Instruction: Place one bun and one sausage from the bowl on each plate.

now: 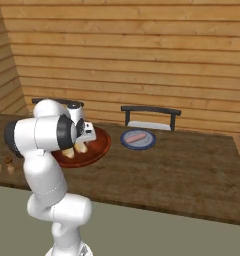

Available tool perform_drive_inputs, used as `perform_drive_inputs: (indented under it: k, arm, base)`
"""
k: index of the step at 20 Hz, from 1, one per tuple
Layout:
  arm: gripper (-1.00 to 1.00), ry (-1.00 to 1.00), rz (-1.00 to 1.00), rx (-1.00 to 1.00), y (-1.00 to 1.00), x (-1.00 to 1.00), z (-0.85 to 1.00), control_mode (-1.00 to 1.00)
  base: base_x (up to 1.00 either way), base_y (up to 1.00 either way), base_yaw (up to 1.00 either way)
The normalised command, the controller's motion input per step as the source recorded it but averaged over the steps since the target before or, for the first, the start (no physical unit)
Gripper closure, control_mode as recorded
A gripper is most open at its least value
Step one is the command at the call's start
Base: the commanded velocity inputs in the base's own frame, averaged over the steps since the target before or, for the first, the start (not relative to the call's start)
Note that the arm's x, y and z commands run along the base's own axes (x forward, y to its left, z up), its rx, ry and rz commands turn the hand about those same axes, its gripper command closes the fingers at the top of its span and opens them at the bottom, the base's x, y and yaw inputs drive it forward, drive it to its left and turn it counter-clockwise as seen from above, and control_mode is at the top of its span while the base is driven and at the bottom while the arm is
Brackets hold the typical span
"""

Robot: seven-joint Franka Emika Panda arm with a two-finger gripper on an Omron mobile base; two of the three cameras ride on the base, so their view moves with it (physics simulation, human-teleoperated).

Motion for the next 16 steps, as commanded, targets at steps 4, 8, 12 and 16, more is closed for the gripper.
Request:
perform_drive_inputs:
  k: [4,8,12,16]
  arm:
    - [1.0,0.0,0.0,0.0,0.0,-0.01,-0.44,-1.0]
    - [1.0,0.0,0.0,-0.01,0.0,-0.14,-0.26,-1.0]
    - [1.0,-0.2,-0.01,0.11,0.0,-0.54,0.6,-1.0]
    - [1.0,-0.17,-0.02,0.13,0.28,-0.3,1.0,-1.0]
  base:
    - [0.0,0.0,0.0]
    - [0.0,0.0,0.0]
    - [0.0,0.0,0.0]
    - [0.0,0.0,0.0]
